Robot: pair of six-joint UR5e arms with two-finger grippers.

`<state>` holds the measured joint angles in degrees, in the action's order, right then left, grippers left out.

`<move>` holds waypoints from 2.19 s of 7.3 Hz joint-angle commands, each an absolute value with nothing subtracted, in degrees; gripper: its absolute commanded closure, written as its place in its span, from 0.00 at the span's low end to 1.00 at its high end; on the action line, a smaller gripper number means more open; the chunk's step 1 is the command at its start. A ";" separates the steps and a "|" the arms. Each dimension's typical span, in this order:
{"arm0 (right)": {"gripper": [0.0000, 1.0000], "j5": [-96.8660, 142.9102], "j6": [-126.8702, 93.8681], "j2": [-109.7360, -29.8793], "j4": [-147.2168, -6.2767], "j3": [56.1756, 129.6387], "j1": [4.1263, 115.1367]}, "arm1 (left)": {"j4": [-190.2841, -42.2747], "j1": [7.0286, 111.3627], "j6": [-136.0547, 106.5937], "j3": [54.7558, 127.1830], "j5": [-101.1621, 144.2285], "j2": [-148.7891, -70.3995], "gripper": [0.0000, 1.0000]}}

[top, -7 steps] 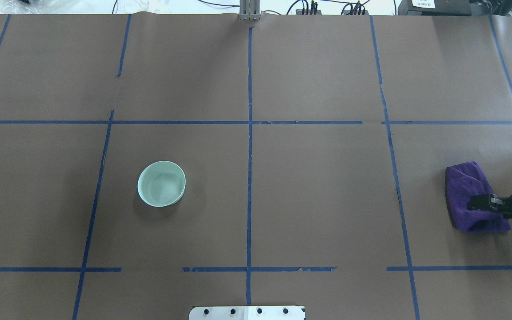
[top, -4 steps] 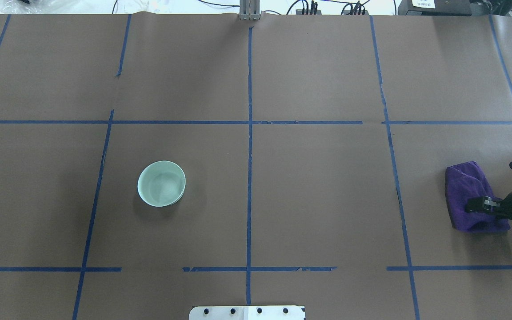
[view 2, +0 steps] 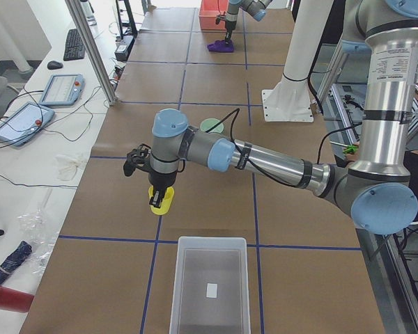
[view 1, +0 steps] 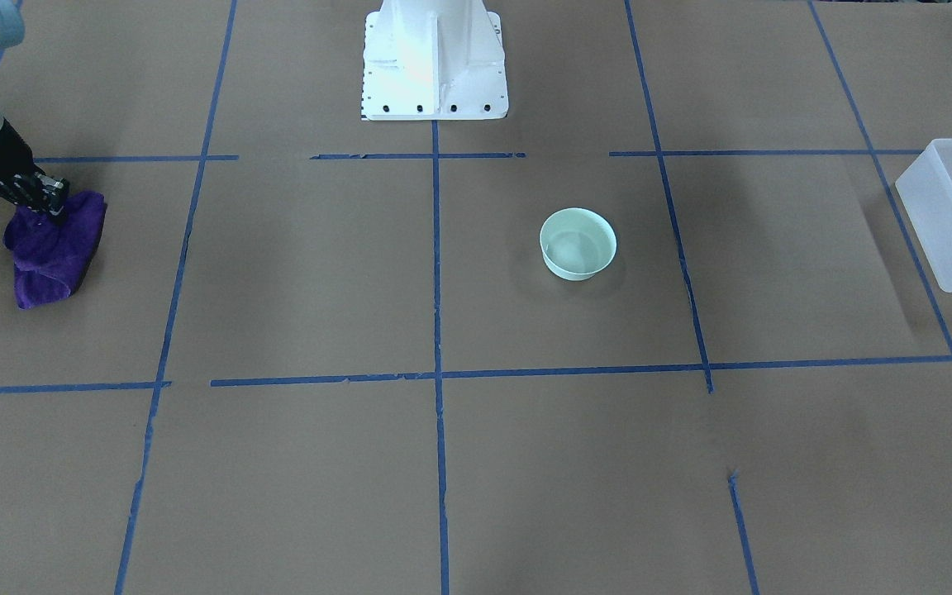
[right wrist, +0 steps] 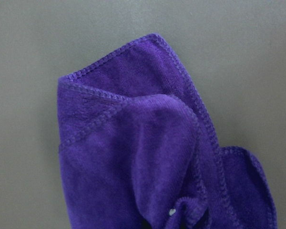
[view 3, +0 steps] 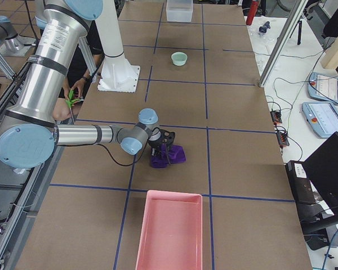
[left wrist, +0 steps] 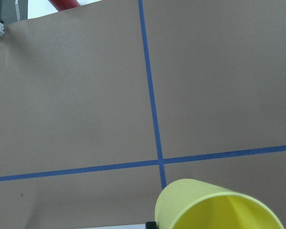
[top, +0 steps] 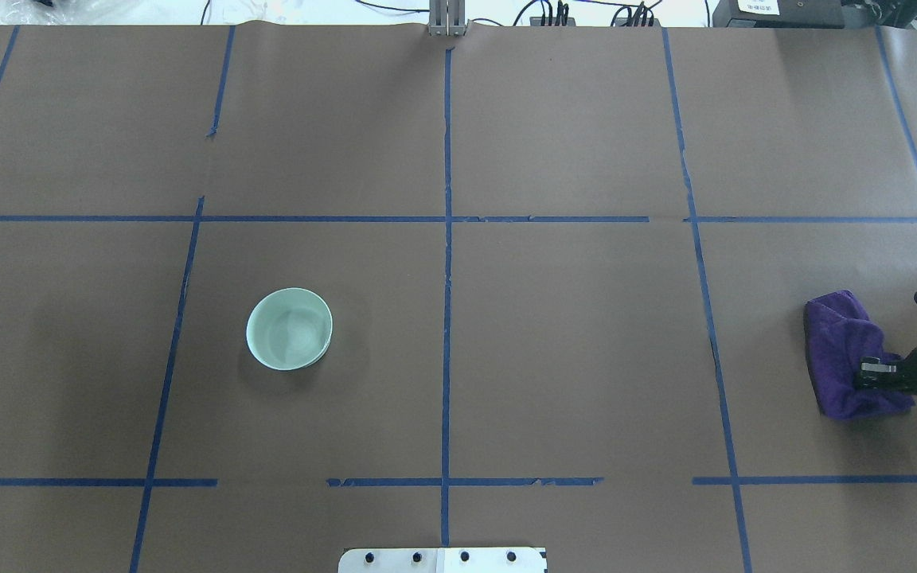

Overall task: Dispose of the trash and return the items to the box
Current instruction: 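Lower the right gripper onto the purple cloth and pinch it, then lift the cloth with the right gripper while the left carries the cup away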

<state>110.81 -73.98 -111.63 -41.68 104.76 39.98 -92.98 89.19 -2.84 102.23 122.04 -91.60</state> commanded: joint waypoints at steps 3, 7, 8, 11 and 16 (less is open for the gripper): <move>1.00 116.24 -73.04 -113.12 -45.24 111.87 45.31 | -93.25 95.35 9.88 95.47 121.99 -90.45 1.00; 1.00 121.63 -44.48 -104.90 -80.75 124.09 66.21 | -94.30 95.27 10.55 94.75 122.78 -80.88 1.00; 1.00 122.95 -36.29 -99.72 -89.21 124.10 71.49 | -94.92 94.93 10.63 93.70 125.39 -79.64 1.00; 1.00 122.96 -20.09 -94.05 -100.96 124.01 81.10 | -111.04 89.41 10.37 80.46 132.52 -79.28 1.00; 1.00 122.96 -6.78 -94.66 -101.51 123.40 88.32 | -120.84 84.82 8.00 76.55 134.65 -79.54 0.12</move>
<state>122.96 -9.12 -94.43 -101.48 123.47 87.12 -119.18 85.46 8.05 76.65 134.43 -79.38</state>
